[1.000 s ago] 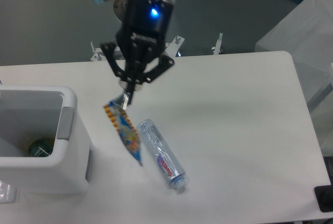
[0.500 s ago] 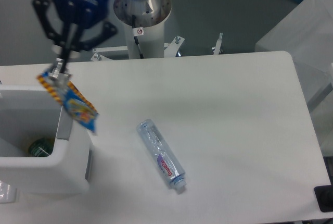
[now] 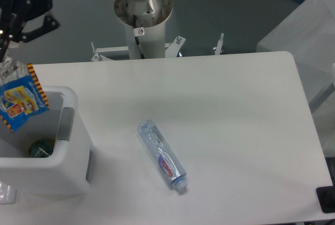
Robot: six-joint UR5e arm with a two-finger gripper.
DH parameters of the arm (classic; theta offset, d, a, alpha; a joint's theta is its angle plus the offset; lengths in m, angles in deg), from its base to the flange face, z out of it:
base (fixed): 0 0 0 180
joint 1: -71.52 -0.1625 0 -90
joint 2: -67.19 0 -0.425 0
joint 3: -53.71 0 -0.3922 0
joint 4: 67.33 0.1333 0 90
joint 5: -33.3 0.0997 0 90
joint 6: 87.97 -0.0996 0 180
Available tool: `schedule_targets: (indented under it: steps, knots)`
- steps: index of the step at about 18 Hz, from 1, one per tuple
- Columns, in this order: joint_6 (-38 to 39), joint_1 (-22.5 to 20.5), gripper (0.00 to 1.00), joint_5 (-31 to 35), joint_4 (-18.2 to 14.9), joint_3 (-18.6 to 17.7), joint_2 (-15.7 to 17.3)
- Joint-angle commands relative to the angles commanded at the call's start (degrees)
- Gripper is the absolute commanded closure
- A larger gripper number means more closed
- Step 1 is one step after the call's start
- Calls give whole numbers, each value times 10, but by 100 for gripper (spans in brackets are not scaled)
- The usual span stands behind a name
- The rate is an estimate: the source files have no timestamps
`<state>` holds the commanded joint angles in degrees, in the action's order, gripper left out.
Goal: Place the trash in the trash can
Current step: 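Lower the wrapper into the bin and open the gripper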
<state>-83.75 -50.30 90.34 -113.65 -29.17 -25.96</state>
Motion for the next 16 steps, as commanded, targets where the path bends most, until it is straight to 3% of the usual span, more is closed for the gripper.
schedule_targets:
  steps: [11, 16]
  knots:
    - [-23, 8, 96, 5, 16, 4, -50]
    - [-24, 8, 95, 8, 16, -8, -55]
